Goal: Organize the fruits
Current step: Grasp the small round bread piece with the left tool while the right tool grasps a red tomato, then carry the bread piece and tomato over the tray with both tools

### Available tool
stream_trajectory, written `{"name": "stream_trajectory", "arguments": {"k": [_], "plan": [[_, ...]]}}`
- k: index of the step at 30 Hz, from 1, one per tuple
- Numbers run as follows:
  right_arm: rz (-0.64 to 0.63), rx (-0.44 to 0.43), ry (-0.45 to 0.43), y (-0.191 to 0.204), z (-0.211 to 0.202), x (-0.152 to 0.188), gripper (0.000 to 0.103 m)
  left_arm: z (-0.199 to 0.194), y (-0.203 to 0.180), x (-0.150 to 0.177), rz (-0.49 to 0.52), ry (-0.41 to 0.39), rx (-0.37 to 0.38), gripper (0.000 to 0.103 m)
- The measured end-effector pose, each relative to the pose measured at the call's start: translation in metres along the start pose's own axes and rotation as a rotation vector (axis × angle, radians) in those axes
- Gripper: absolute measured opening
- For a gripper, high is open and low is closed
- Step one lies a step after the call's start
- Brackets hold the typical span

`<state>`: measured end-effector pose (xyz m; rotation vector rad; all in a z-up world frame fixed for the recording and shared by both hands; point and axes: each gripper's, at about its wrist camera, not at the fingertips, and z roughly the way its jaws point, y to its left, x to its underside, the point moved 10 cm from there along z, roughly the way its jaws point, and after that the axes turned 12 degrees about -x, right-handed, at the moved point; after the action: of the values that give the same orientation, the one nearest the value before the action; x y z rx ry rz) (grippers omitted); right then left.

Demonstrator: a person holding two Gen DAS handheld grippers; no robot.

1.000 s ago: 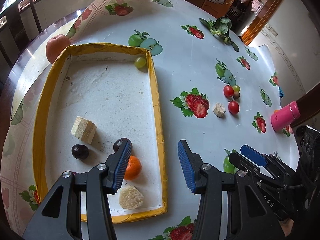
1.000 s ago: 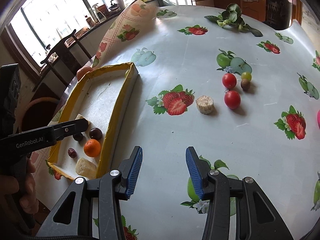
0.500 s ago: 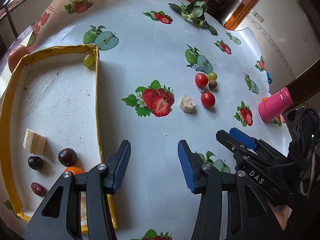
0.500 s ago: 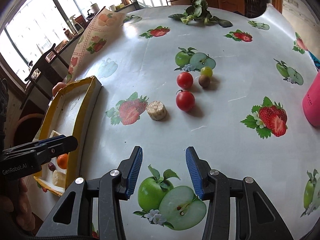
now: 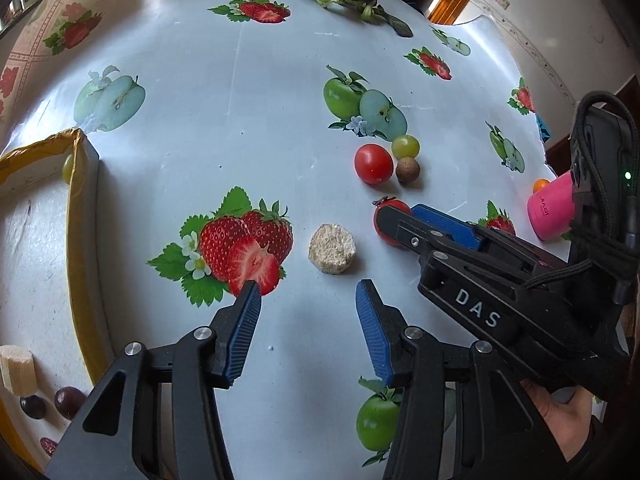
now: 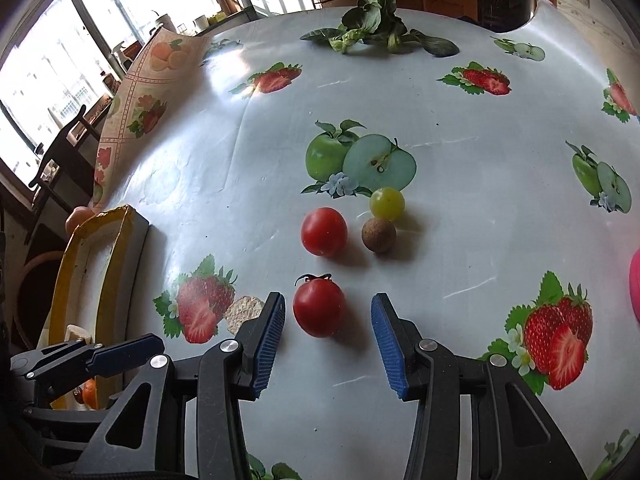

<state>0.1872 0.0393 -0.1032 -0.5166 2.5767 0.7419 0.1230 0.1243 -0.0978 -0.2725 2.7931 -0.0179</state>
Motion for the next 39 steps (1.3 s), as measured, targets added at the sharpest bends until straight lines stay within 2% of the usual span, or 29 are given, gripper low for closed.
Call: {"name": "stream_trajectory", "arguments": {"k": [1,2,4,7,10,11,12,17,25,39], "plan": [[0.006,-0.038,-0.002,0.000,0.001,-0.001,0.031,0.004,-0.001,-0.003,-0.001,0.005,0.006,0.048],[0.004,-0.030,-0.011,-0.001,-0.002,-0.002,0.029,0.008,-0.003,-0.005,-0.001,0.012,0.008,0.048],[-0.009,0.019,-0.040,-0.007,-0.016,-0.002,0.029,0.015,-0.008,-0.009,0.008,0.017,0.010,0.048],[0.041,0.005,-0.085,-0.015,-0.038,0.003,0.029,0.025,-0.018,-0.011,0.036,0.021,0.002,0.048],[0.087,-0.014,-0.111,-0.019,-0.055,0.011,0.029,0.028,-0.027,-0.017,0.074,-0.024,-0.035,0.048],[0.096,-0.018,-0.118,-0.019,-0.060,0.013,0.029,0.028,-0.029,-0.018,0.085,-0.039,-0.049,0.045],[0.101,-0.021,-0.124,-0.018,-0.064,0.015,0.029,0.029,-0.030,-0.019,0.099,-0.047,-0.061,0.030],[0.132,-0.037,-0.151,-0.012,-0.082,0.023,0.029,0.024,-0.029,-0.007,0.101,-0.031,-0.048,0.028],[0.116,-0.037,-0.161,0.002,-0.100,0.035,0.029,-0.005,-0.014,0.032,0.022,-0.017,-0.022,0.028],[0.026,-0.066,-0.094,0.058,-0.108,0.091,0.029,-0.071,0.023,0.060,-0.038,-0.102,-0.058,0.028]]}}
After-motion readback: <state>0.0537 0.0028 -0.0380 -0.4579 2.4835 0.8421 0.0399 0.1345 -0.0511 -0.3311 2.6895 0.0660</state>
